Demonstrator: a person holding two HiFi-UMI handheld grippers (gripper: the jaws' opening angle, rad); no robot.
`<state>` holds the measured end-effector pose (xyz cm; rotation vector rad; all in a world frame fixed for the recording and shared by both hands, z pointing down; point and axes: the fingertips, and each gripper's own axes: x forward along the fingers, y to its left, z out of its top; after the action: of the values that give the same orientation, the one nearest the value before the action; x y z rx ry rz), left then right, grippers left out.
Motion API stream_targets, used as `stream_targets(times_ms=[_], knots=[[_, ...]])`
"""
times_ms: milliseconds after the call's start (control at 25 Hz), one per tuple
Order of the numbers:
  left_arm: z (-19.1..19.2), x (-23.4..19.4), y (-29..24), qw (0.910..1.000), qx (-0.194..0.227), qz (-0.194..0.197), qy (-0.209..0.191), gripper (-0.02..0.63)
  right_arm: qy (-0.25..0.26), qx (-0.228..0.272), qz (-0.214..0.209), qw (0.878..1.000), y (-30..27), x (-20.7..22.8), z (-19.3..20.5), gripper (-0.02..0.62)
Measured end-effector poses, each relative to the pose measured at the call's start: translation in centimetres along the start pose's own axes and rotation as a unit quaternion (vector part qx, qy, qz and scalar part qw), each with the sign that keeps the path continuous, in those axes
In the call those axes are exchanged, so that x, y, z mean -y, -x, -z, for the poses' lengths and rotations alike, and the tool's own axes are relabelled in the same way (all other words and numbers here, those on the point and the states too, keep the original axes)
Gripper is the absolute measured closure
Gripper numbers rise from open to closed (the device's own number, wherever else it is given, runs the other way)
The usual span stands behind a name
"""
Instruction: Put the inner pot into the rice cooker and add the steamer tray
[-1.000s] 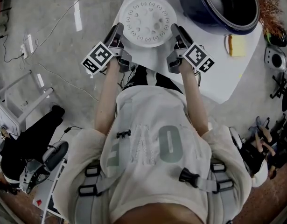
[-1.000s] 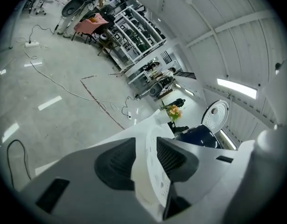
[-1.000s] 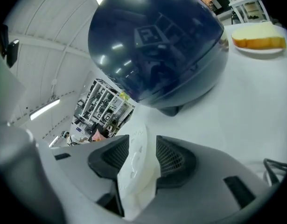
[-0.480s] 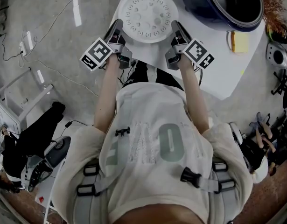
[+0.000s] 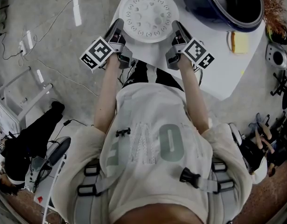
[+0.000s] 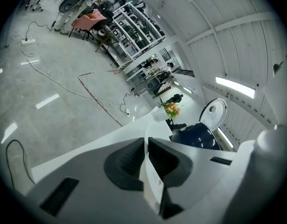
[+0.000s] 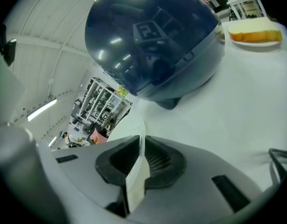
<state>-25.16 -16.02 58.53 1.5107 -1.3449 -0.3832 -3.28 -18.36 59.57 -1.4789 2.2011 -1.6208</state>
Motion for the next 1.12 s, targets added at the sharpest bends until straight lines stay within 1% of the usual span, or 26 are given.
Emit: stream_targets(times_ms=[120, 240, 440, 680, 800, 920, 1000, 1120], knots=[[0.0, 0.1, 0.1, 1.0000, 0.001, -0.001, -0.001, 0.566, 0.015, 0.000, 0.002, 1.000, 0.0, -0.3, -0.3, 0.556], [-0.5, 0.8, 0.3, 0.9999, 0.012, 0.005, 0.000, 0.566, 0.034, 0.004, -0.004, 0.999, 0.1, -1.3, -1.1, 0.555], [-2.7, 2.8, 0.9, 0.9988, 0.041, 0.025, -0.009, 0.566, 0.063, 0.021, -0.034, 0.997, 0.4, -4.3, -3.1, 0.555], [-5.5, 6.6, 2.2, 0.9950, 0.079, 0.055, -0.028, 0.566, 0.108, 0.047, -0.068, 0.991, 1.8, -8.7, -5.7, 0.555], [-7.6, 8.9, 2.5, 0.9907, 0.102, 0.079, -0.043, 0.566, 0.134, 0.065, -0.089, 0.985, 2.1, -11.4, -7.8, 0.556], [-9.4, 11.6, 3.0, 0.9847, 0.130, 0.101, -0.057, 0.566, 0.167, 0.087, -0.114, 0.975, 3.1, -13.9, -9.8, 0.554], [-10.5, 13.5, 3.5, 0.9797, 0.146, 0.116, -0.074, 0.566, 0.189, 0.105, -0.130, 0.968, 4.0, -15.6, -11.1, 0.555], [-12.2, 16.8, 4.0, 0.9702, 0.165, 0.142, -0.107, 0.566, 0.208, 0.134, -0.150, 0.957, 5.2, -18.1, -13.2, 0.555]])
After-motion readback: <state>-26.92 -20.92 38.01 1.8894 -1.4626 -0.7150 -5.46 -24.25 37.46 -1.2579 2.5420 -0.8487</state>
